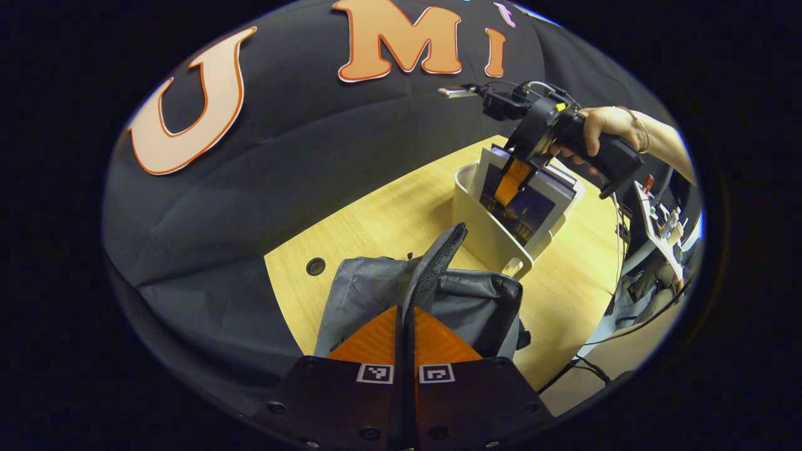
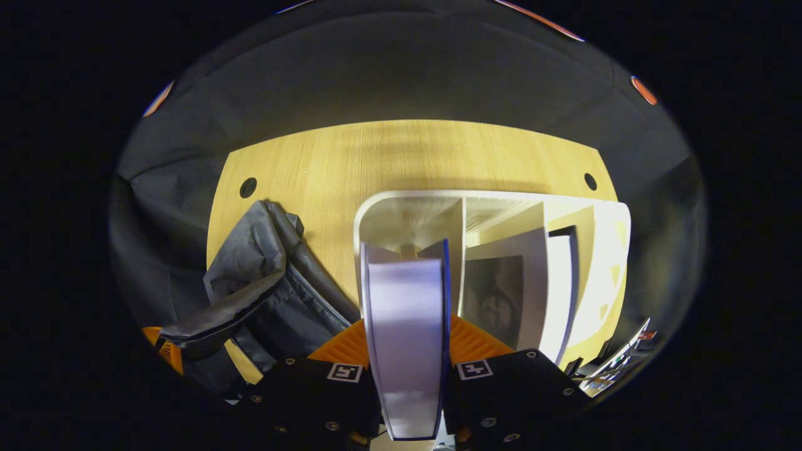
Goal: Open the schoolbag, grab two books from the bookshelf and put them into the schoolbag.
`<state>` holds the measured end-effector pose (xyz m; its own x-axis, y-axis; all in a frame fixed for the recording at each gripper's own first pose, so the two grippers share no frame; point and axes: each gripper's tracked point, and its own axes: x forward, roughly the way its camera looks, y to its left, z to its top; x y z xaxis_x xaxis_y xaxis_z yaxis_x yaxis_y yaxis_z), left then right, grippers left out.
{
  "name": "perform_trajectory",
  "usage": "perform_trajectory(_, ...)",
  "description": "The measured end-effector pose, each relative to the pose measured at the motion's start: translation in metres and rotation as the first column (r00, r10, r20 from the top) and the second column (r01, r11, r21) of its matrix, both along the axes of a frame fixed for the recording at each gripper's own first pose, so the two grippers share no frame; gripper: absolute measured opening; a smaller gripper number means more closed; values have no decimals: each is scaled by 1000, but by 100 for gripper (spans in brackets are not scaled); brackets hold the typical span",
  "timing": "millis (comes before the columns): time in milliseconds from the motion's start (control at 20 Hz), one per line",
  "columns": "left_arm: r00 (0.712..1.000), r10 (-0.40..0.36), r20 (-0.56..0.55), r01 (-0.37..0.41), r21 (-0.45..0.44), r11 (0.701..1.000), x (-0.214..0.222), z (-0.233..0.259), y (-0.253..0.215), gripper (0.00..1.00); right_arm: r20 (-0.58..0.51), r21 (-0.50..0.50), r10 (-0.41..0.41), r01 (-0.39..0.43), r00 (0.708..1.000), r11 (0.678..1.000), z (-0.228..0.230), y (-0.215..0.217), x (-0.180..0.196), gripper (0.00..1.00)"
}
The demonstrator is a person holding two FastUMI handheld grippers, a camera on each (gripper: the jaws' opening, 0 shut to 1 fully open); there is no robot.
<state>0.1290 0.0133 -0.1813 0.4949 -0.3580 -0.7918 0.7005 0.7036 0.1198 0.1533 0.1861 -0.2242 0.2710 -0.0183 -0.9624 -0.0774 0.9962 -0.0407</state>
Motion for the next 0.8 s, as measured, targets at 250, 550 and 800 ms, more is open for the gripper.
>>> perform_trajectory(250,998,-63,29,63,7,998,4,1,7,1,96,-1,-59,59,994,998,68,12,-18,40)
perform_trajectory(550,992,-124,16,125,-20,992,6,2,7,1,253,80,-152,136,956,987,162,20,-56,39)
perform_trajectory(800,989,-146,27,146,-15,989,10,6,13,1,344,159,-255,212,904,964,203,1,-116,39)
